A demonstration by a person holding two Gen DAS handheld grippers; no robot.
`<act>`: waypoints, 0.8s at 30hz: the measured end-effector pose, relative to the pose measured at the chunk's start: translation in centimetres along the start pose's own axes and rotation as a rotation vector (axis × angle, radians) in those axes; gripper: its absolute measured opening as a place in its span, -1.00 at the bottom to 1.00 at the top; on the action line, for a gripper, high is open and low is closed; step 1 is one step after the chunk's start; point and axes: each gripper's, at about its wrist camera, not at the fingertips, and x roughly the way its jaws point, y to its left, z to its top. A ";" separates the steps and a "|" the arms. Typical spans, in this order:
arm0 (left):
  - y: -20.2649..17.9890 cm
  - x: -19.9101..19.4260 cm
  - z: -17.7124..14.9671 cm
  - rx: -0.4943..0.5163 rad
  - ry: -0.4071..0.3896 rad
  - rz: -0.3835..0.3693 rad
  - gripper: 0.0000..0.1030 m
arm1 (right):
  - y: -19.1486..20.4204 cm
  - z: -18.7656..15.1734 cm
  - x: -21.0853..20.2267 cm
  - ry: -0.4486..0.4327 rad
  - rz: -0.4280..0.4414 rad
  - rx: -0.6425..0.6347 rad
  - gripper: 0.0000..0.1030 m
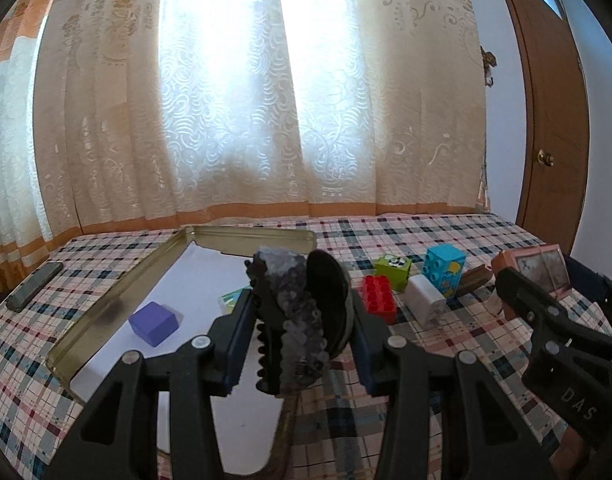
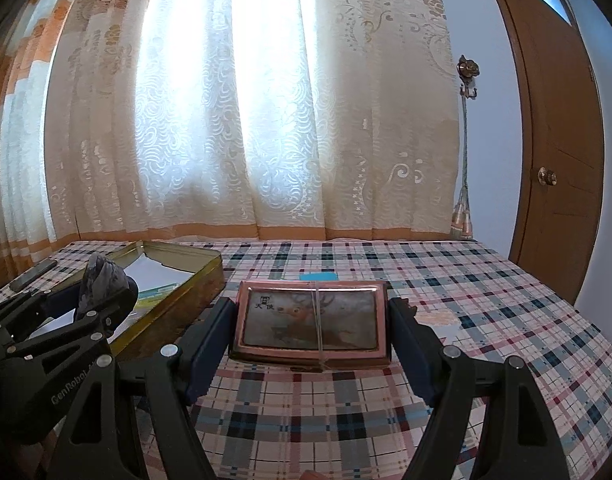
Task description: Organize rigid objects
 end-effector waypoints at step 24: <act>3.2 -1.1 -0.5 -0.021 -0.003 0.058 -0.15 | 3.9 -0.1 -0.2 -0.009 0.056 -0.049 0.52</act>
